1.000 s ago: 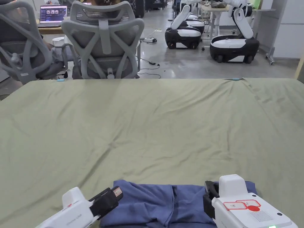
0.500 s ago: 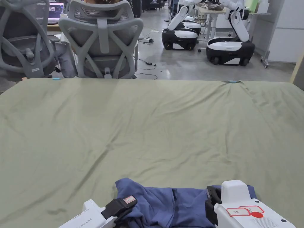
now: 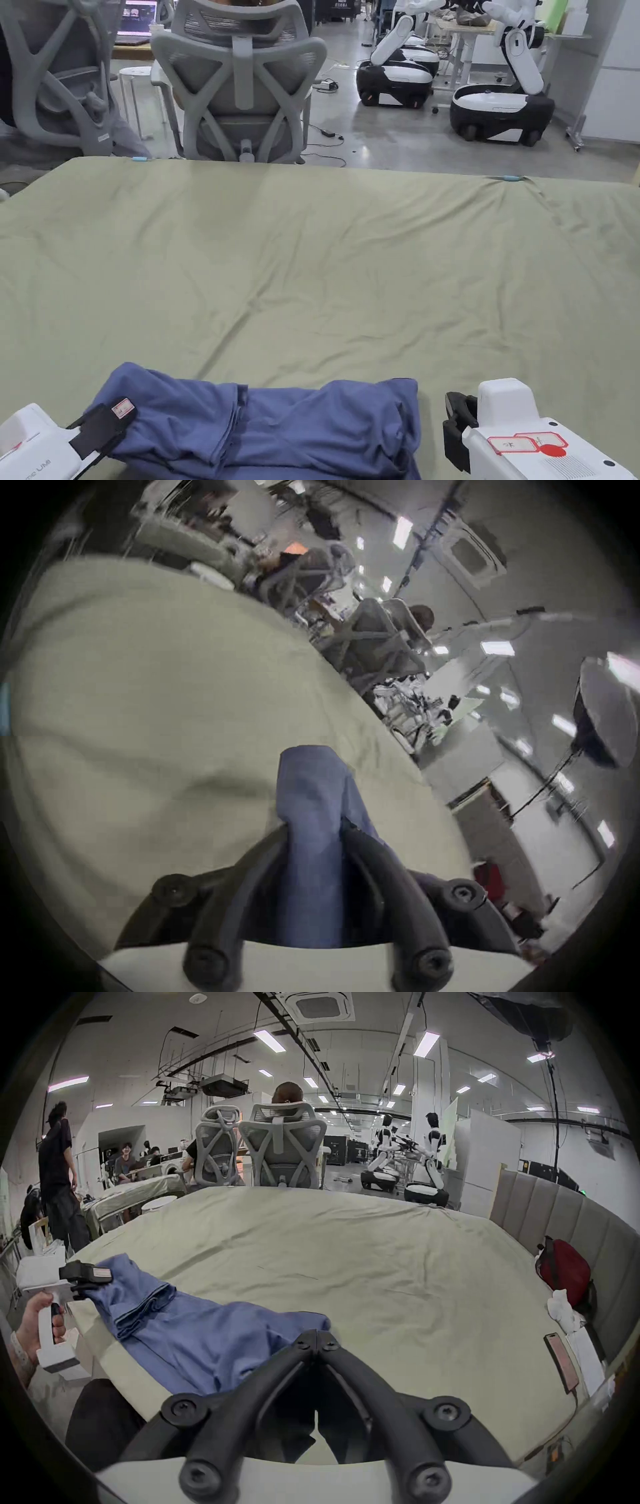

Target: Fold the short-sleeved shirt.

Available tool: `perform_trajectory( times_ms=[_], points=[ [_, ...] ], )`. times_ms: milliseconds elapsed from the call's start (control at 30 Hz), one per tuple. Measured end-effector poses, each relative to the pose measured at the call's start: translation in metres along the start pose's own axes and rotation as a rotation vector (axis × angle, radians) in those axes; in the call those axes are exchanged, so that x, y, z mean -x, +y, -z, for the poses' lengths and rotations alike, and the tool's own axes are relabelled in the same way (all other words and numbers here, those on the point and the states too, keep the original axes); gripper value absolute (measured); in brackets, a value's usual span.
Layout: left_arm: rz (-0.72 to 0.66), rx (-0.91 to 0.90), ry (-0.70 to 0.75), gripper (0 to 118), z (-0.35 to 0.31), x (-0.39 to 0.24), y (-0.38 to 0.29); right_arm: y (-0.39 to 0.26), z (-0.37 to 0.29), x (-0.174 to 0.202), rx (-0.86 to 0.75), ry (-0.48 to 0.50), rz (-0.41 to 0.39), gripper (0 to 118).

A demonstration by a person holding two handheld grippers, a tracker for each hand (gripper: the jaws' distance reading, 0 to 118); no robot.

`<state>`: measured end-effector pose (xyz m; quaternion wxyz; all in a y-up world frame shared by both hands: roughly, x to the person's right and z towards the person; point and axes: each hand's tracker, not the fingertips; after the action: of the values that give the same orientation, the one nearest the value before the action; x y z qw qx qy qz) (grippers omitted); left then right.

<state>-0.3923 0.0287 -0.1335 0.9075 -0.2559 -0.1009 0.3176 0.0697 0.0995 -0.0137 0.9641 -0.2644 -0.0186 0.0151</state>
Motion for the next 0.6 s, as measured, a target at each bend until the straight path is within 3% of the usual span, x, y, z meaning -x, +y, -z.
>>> perform_trajectory(
  times_ms=[133, 300, 433, 533, 600],
  points=[
    [0.226, -0.031, -0.028, 12, -0.004, -0.059, -0.011, -0.001, -0.003, -0.003, -0.005, 0.003, 0.006, 0],
    [0.610, 0.027, -0.131, 12, 0.011, -0.173, -0.053, -0.009, -0.014, -0.023, -0.007, -0.022, 0.021, 0],
    [0.940, 0.112, -0.138, 12, 0.038, -0.247, -0.127, -0.020, -0.023, -0.043, -0.004, -0.032, 0.044, 0],
    [1.180, 0.179, -0.119, 11, 0.058, -0.274, -0.190, -0.028, -0.027, -0.055, 0.000, -0.046, 0.042, 0],
    [1.267, 0.233, -0.104, 11, 0.072, -0.278, -0.220, -0.032, -0.029, -0.062, 0.000, -0.047, 0.052, 0]
  ],
)
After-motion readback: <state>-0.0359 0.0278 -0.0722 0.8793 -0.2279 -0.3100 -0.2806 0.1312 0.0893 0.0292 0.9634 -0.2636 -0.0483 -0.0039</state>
